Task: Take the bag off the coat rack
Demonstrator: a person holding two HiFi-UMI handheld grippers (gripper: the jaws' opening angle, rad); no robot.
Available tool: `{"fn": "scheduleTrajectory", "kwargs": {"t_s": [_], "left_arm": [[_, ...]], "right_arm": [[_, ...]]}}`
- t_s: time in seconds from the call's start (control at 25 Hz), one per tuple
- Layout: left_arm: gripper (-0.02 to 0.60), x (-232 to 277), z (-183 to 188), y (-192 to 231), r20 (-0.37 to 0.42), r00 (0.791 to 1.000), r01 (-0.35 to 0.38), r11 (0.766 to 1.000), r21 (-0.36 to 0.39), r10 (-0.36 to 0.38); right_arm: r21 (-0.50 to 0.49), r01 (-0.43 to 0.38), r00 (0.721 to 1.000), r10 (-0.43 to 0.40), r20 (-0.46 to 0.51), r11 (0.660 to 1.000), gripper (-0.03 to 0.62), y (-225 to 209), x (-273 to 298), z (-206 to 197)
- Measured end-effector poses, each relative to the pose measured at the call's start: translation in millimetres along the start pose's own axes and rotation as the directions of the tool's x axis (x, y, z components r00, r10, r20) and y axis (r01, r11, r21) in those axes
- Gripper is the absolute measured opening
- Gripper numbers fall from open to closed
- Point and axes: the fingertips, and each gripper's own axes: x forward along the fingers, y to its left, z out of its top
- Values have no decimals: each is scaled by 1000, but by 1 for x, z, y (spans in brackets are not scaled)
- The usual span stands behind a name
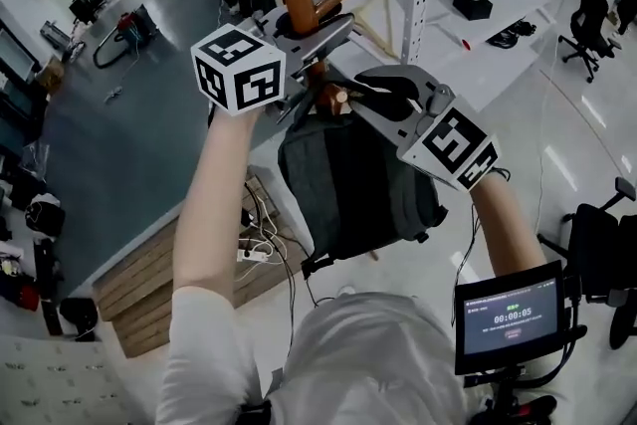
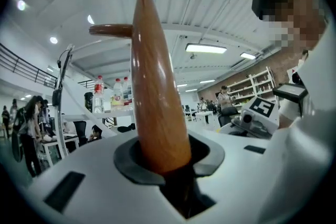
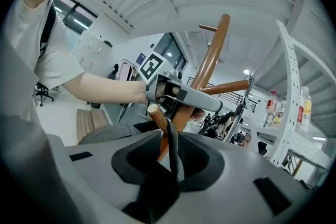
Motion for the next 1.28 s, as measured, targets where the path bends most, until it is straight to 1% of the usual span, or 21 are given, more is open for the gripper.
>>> {"fn": "scheduleTrajectory", "kwargs": {"t_s": [0.04, 0.16, 0.24, 0.28, 0.36, 0.4, 0.56, 0.68, 1.0, 1.12, 1.28], "left_arm": [[98, 0, -1, -2, 14, 1000, 13, 1000, -21, -12], [70, 1, 2, -7, 53, 997, 67, 991, -113, -61], [60, 3, 3, -8, 63, 995, 88, 985, -151, -80], [60, 3, 2, -7, 64, 995, 91, 983, -160, -81], [60, 0, 2, -6, 70, 994, 95, 982, -165, -84], [60, -2, 2, -6, 73, 994, 96, 982, -165, -85], [60, -4, 3, -5, 85, 992, 107, 980, -168, -94], [59, -3, 3, -3, 92, 990, 122, 977, -173, -108], [57, 5, 4, -14, 85, 985, 160, 972, -170, -147], [57, 12, 4, -13, 75, 986, 158, 972, -176, -147], [57, 11, 4, -7, 99, 988, 137, 974, -183, -120]], "right_arm": [[-18, -2, 1000, 1, -26, 1000, 83, -1, 5, -2], [-73, 0, 995, -7, -100, 997, 83, -5, 22, -7], [-74, -1, 993, -8, -120, 997, 81, -7, 30, -9], [-54, -3, 992, -4, -122, 999, 81, -7, 33, -10], [-6, 4, 993, -5, -121, 1000, 78, -8, 38, -11], [1, 20, 992, -19, -125, 1000, 60, -8, 41, -12], [-53, 106, 987, -112, -116, 993, 44, -9, 45, -10], [-58, 143, 985, -148, -87, 988, 43, -13, 45, -9], [7, 173, 983, -172, -58, 985, 43, -20, 27, -3], [34, 187, 982, -186, -24, 982, 43, -26, 10, 8], [34, 179, 983, -180, 45, 983, 43, -20, -15, 34]]}}
